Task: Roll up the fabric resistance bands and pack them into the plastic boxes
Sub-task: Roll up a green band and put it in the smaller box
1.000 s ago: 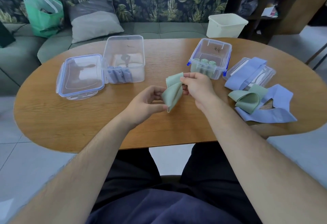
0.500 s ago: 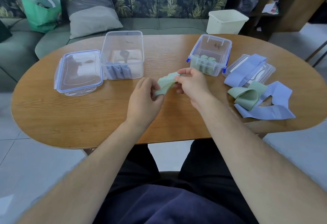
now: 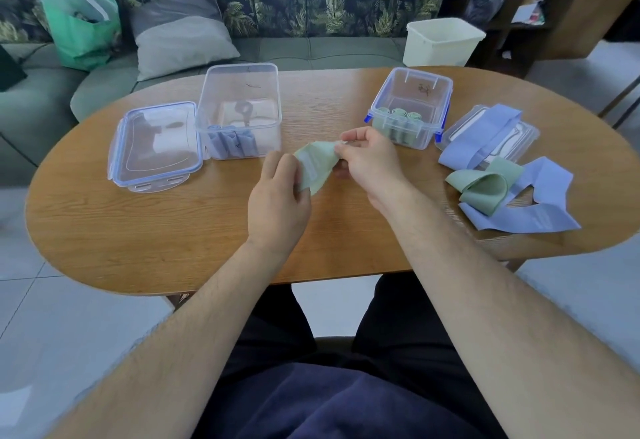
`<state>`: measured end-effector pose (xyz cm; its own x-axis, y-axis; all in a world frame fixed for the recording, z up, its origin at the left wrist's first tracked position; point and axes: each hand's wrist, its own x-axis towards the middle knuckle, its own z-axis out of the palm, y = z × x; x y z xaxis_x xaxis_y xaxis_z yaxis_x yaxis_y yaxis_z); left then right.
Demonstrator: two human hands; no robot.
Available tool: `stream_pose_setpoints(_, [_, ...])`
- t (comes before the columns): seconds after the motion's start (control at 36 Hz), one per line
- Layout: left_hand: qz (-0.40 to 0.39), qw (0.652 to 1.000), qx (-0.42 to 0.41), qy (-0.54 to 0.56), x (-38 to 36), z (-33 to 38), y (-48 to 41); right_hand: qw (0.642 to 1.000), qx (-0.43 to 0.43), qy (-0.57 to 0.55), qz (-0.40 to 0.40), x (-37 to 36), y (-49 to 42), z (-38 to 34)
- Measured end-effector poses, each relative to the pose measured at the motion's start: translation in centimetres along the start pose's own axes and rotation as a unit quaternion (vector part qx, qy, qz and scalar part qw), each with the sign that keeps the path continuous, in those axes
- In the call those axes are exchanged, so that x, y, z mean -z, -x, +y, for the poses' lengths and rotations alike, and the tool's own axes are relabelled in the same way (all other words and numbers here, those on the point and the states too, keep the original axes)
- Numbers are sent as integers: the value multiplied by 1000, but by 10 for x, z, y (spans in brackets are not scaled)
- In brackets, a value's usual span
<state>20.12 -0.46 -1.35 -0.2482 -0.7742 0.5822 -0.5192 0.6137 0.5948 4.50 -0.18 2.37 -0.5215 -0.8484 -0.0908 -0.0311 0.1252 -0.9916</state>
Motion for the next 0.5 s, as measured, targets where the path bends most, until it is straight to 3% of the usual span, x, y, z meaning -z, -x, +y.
stream_pose_setpoints(0.11, [-33,999,-4,-10,0,0,7,1000,11,-6,-1,2,-1,0])
stream_pose_setpoints(0.19, [-21,998,-39,52,3,-3,12,999,34,-1,-4,7,0,-3])
stream_pose_setpoints(0.22, [-13,996,-17,87,3,-4,11,999,37,-7,-9,8,0,-3])
stream_pose_setpoints(0.28, [-6,981,111,157,2,-1,3,999,32,-20,-25,11,-1,-2])
stream_pose_setpoints(0.33, [-46,929,294,221,-2,3,-13,998,23,-31,-40,13,1,-1])
stream_pose_setpoints(0.39, [-116,850,419,297,-8,0,-29,997,15,-44,-58,18,3,0])
stream_pose_setpoints(0.44, [-168,785,459,380,-14,-4,-41,995,7,-57,-85,22,5,1])
stream_pose_setpoints(0.5, [-181,768,447,421,-17,-4,-49,991,-4,-74,-114,26,10,2])
